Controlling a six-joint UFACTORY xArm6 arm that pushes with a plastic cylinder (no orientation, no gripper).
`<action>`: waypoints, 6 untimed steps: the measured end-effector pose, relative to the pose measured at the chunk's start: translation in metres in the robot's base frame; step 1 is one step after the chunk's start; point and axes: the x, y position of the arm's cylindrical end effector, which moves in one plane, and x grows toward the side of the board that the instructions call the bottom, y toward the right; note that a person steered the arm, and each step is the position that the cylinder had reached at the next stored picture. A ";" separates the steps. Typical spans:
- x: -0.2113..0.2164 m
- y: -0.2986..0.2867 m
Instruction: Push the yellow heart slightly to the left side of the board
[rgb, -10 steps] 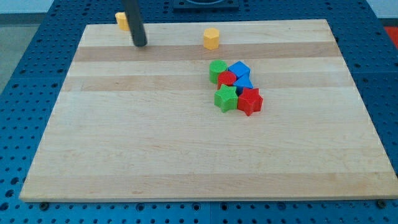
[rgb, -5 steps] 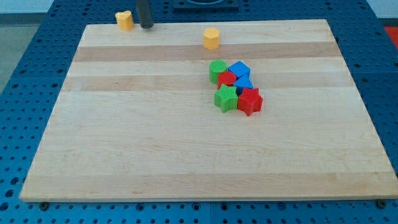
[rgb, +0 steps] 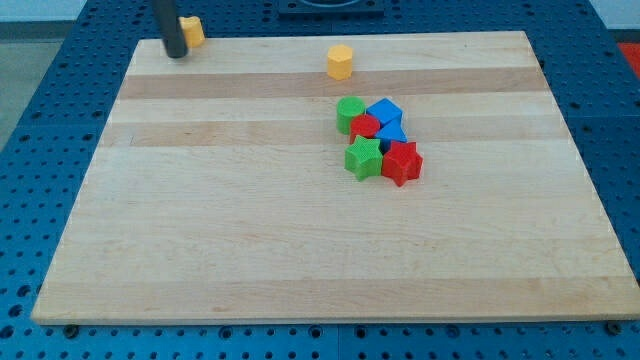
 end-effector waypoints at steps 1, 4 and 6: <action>-0.025 -0.022; -0.023 -0.001; 0.012 0.042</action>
